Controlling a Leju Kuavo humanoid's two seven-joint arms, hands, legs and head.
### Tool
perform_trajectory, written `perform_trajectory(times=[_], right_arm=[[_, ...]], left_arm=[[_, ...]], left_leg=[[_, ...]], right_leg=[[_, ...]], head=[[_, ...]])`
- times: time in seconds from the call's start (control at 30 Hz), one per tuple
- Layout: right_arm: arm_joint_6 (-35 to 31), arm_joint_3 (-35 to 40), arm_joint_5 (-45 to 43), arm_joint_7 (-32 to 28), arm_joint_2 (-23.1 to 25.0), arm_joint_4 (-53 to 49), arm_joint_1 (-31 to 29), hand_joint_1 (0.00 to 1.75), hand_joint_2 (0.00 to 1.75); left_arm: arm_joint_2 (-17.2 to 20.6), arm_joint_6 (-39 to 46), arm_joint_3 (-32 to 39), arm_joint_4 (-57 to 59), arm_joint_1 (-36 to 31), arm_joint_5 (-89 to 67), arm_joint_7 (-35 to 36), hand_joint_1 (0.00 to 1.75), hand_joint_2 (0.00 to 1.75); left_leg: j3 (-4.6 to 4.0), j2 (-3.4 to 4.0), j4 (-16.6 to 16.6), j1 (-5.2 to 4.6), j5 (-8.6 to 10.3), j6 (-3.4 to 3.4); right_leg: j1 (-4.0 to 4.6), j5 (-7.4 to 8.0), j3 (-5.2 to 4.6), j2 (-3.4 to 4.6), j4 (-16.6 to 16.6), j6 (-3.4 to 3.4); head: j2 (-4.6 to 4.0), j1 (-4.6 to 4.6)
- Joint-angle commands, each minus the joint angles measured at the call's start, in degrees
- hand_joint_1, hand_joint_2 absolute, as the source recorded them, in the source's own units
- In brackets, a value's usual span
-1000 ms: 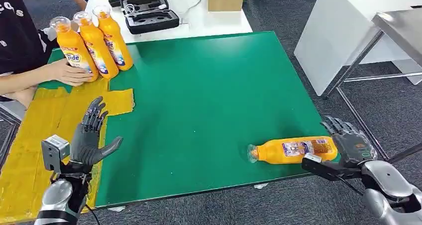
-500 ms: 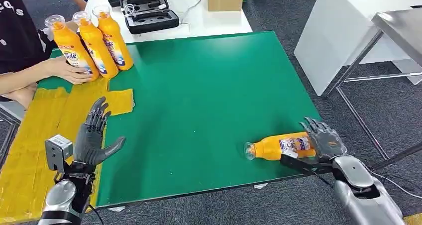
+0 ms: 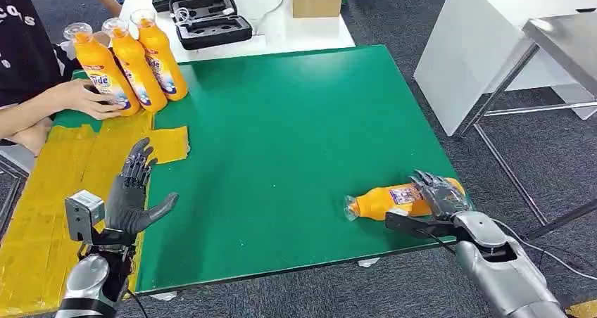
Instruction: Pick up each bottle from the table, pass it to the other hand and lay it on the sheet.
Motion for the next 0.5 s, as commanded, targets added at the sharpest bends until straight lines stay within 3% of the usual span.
perform_trajectory(times=[0.03,0.07,0.1,0.13,0.3,0.5], right_arm=[[3.13,5.98,-1.57,-0.22,-0.02,7.08,-2.1,0.3,1.75],[2.29,6.21,-1.98,0.11,0.2,7.64,-2.41,1.36,1.75],[2.06,6.18,-2.07,0.22,0.29,7.68,-2.49,1.66,1.75],[1.53,6.61,-1.95,0.44,0.26,7.93,-2.8,1.75,1.75],[-3.21,6.04,-2.37,0.29,1.83,7.01,-3.23,1.75,1.75],[-3.56,6.0,-2.3,0.29,2.1,6.88,-3.31,1.75,1.75]], left_arm=[[0.16,0.03,-0.29,4.36,-1.65,0.47,0.16,0.0,1.75],[0.16,0.07,-0.16,4.61,-1.53,0.6,0.16,0.0,1.75],[0.16,0.07,-0.16,4.64,-1.47,0.59,0.16,0.0,1.75],[0.14,0.09,-0.1,4.67,-1.32,0.59,0.16,0.0,1.75],[-0.13,0.24,0.34,4.11,-0.84,0.72,0.3,0.0,1.75],[-0.14,0.25,0.35,4.08,-0.84,0.74,0.32,0.0,1.75]], left_leg=[[0.23,-0.1,-0.03,0.08,-0.03,-0.06],[0.2,-0.07,-0.04,0.04,0.0,-0.04],[0.29,-0.15,-0.03,0.08,-0.04,-0.07],[0.25,-0.05,-0.04,0.08,-0.02,-0.06],[0.31,-0.01,-0.03,0.1,-0.01,-0.09],[0.29,-0.01,-0.04,0.08,0.07,-0.02]], right_leg=[[0.07,-0.02,0.26,0.02,-0.07,-0.1],[0.03,0.0,0.2,0.02,-0.06,-0.08],[0.06,-0.04,0.3,0.01,-0.06,-0.14],[0.07,-0.04,0.25,0.05,-0.09,-0.16],[0.09,-0.01,0.31,0.12,-0.08,-0.22],[0.06,0.08,0.32,0.17,-0.05,-0.15]], head=[[0.0,0.02],[0.0,0.0],[0.0,0.02],[0.0,0.0],[0.0,0.02],[0.0,0.0]])
